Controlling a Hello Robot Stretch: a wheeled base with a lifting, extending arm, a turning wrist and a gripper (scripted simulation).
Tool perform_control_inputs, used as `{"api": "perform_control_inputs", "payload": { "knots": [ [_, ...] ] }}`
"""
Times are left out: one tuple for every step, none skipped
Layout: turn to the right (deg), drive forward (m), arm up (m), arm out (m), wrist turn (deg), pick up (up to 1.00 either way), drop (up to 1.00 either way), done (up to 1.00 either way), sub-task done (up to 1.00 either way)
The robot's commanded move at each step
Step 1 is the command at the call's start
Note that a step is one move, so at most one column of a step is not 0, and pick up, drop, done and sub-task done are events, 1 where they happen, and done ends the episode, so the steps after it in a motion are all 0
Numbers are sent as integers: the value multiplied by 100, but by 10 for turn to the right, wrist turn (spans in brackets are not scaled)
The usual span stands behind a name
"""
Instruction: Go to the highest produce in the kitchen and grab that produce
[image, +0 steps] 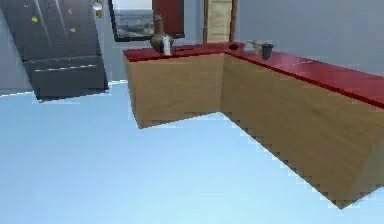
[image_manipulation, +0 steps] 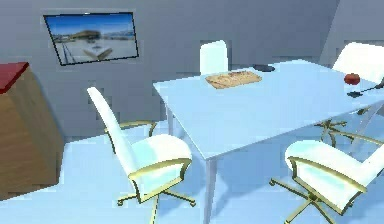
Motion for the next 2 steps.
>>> {"api": "perform_control_inputs", "payload": {
  "knots": [
    [0,25,0,0,0,0,0,0,0],
    [60,0,0,0,0,0,0,0,0]
  ]
}}
